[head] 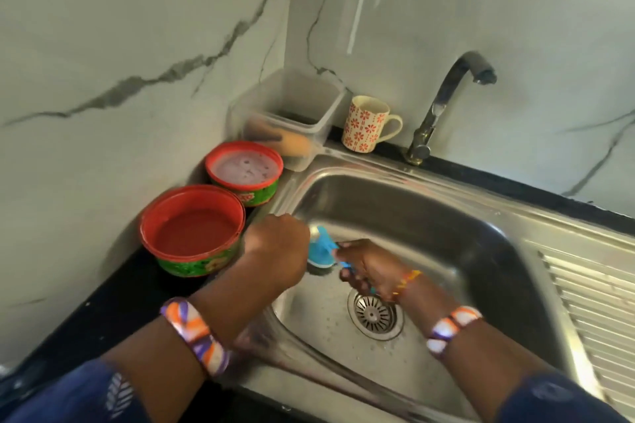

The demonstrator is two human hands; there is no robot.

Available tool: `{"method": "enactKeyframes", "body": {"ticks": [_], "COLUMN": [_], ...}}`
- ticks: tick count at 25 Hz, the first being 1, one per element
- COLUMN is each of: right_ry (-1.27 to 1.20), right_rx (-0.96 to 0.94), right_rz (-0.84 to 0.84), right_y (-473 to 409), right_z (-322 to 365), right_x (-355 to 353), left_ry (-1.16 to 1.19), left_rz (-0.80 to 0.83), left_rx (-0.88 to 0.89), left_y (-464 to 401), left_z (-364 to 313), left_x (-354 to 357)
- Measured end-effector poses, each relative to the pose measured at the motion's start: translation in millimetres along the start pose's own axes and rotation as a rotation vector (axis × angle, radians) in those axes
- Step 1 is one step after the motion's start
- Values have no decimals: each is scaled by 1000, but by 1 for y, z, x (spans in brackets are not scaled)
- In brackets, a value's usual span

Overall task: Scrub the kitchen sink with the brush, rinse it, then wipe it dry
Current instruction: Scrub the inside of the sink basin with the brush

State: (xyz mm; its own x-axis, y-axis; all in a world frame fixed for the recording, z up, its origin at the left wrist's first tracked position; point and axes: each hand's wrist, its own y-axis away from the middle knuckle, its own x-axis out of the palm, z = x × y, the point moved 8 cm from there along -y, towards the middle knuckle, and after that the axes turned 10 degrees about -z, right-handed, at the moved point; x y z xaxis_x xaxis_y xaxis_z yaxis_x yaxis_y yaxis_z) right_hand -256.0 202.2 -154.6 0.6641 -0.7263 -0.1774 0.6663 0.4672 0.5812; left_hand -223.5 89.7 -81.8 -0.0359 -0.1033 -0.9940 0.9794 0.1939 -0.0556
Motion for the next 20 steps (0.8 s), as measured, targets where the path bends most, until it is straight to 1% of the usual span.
{"method": "enactKeyframes", "body": {"ticks": [2, 3, 4, 7, 10, 12, 15, 17, 20], "right_ry": [100, 140, 122, 64, 194, 349, 478, 540, 530], "right_rx": [-75, -111, -147, -365, -524, -567, -564, -569, -594], "right_rz": [-123, -140, -168, -185, -242, -330, -413, -428, -410], "right_y": [13, 21, 26, 38, 10, -12, -33, -38, -41], "right_z": [20, 30, 48, 120, 167, 179, 178, 176, 181], "right_x": [-30, -37, -42, -26, 8, 27, 35, 34, 40], "left_ry": [24, 1, -29, -73, -93, -119, -151, -176, -196], "left_rz": [-139, -188, -197, -94, -58, -88, -117, -104, -90], "left_rx": [-9, -22, -43, -111, -75, -62, -42, -34, -48], "left_y": [6, 8, 9, 4, 1, 1, 0, -1, -2], "left_z": [15, 25, 36, 67, 72, 70, 68, 67, 65], "left_x": [-27, -36, -41, -35, -25, -28, -32, -26, -19]}}
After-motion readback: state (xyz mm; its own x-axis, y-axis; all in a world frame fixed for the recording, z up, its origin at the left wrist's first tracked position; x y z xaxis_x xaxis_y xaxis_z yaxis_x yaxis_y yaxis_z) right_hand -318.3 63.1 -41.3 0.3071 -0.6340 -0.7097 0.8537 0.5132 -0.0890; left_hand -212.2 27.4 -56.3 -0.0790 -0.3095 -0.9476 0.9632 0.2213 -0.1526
